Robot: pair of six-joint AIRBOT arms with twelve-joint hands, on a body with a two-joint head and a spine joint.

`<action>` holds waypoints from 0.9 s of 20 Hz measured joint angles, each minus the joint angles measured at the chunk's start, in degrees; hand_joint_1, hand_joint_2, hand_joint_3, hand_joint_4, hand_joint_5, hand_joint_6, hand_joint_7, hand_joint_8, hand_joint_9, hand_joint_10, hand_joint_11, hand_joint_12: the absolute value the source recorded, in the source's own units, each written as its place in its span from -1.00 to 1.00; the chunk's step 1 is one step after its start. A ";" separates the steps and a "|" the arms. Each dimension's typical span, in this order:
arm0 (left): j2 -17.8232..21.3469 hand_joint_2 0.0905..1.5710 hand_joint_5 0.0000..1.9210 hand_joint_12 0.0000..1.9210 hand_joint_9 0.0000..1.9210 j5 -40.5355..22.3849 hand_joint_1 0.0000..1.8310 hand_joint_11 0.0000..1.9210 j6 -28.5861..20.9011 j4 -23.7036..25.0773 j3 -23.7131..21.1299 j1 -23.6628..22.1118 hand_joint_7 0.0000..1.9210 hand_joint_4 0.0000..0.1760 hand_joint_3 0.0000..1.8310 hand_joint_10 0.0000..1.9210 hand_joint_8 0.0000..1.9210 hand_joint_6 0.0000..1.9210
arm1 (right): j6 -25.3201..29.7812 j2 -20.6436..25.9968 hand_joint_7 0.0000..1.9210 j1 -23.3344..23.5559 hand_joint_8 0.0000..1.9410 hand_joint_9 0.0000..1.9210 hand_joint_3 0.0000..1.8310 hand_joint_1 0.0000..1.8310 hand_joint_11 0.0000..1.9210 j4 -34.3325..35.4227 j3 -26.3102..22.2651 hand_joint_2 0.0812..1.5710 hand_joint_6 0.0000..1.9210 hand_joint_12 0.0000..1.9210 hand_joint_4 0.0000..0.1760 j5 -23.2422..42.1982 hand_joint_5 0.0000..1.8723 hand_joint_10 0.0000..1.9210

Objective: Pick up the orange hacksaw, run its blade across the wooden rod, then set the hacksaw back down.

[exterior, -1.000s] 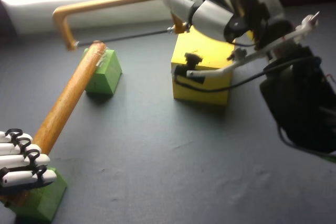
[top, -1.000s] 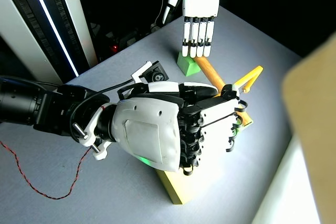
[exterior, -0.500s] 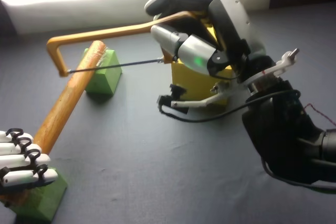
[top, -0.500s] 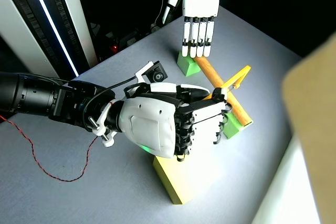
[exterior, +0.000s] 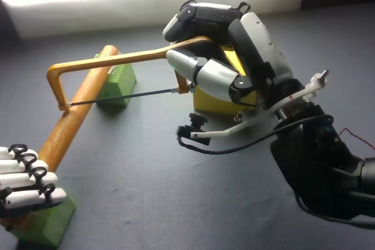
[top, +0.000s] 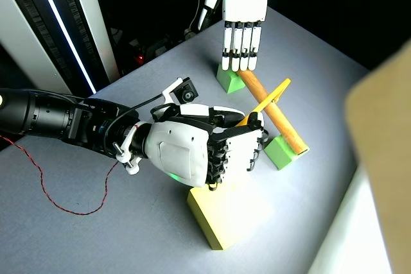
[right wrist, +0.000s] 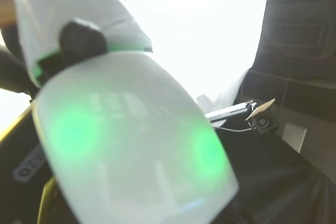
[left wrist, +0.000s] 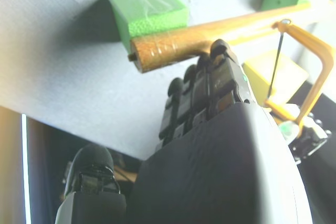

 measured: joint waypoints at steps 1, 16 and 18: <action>0.00 0.49 -0.99 -1.00 -1.00 0.02 -1.00 -1.00 0.02 0.04 0.00 -0.09 -1.00 -1.00 -1.00 -1.00 -1.00 -1.00 | -0.63 0.00 0.08 0.00 0.14 0.12 -1.00 0.36 -0.03 0.13 -0.33 0.41 0.03 0.50 -1.00 -0.02 -0.06 0.04; 0.00 0.46 -0.97 -1.00 -1.00 0.24 -1.00 -1.00 0.00 0.00 0.00 -0.15 -0.99 -1.00 -1.00 -1.00 -1.00 -1.00 | -12.94 -2.69 0.04 0.09 0.04 0.07 -1.00 0.51 -0.01 6.03 -1.29 0.38 -0.10 0.43 -1.00 0.70 -0.04 0.27; 0.00 0.47 -0.97 -1.00 -1.00 0.37 -1.00 -1.00 0.00 0.00 0.00 -0.15 -0.99 -1.00 -1.00 -1.00 -1.00 -1.00 | -13.57 -4.04 0.06 0.94 0.14 0.07 -0.99 0.39 -0.03 6.56 -1.20 0.40 0.00 0.48 -1.00 0.55 -0.05 0.14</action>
